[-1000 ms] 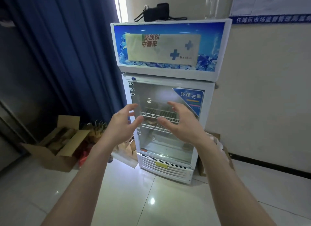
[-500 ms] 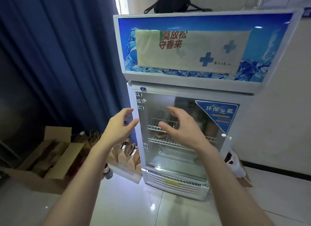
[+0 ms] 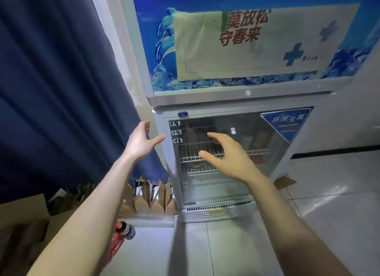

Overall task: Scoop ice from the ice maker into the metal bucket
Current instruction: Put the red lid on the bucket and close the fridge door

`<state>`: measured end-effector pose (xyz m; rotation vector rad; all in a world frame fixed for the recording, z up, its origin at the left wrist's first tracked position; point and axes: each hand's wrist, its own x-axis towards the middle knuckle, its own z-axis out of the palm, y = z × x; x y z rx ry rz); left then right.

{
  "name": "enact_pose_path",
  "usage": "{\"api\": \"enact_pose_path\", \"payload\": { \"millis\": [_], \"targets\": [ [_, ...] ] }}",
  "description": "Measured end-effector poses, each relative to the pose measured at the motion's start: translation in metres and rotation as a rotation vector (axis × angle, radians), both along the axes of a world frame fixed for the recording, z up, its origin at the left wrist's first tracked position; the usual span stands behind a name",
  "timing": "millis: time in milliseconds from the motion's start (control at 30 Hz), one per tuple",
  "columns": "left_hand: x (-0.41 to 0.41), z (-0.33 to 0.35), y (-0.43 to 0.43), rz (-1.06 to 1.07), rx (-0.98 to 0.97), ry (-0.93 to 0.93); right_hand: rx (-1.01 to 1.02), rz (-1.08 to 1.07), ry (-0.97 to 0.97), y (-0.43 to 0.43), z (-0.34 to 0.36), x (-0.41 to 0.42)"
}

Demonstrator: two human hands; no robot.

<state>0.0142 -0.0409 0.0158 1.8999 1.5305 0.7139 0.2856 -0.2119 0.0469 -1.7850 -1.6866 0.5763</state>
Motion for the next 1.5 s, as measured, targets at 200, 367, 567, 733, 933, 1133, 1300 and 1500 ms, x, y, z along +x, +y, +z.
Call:
{"api": "enact_pose_path", "payload": {
  "millis": [200,367,567,733,933,1133,1300,1500],
  "targets": [
    [0.024,-0.003,0.053,-0.021,0.06,-0.094,-0.008,-0.085,-0.04,0.015,0.006,-0.022],
    [0.031,-0.012,0.059,0.033,0.128,-0.09,0.003,-0.147,-0.052,0.017,0.008,-0.021],
    [0.031,-0.011,0.048,-0.028,0.135,-0.092,0.046,-0.197,-0.048,0.011,0.007,-0.029],
    [0.021,-0.009,0.008,-0.067,0.121,-0.121,0.137,-0.206,-0.095,0.016,0.005,-0.04],
    [-0.009,-0.015,-0.057,-0.184,0.059,-0.14,0.251,-0.148,-0.204,0.035,0.011,-0.062],
    [-0.041,-0.012,-0.071,-0.403,-0.109,-0.078,0.231,-0.242,-0.403,0.031,-0.003,-0.069],
    [-0.042,0.0,-0.095,-0.325,0.01,-0.045,0.271,-0.253,-0.41,0.003,-0.007,-0.065],
    [-0.005,0.014,-0.147,-0.366,0.093,-0.072,0.275,-0.242,-0.38,-0.054,-0.008,-0.048]
  ]
}}
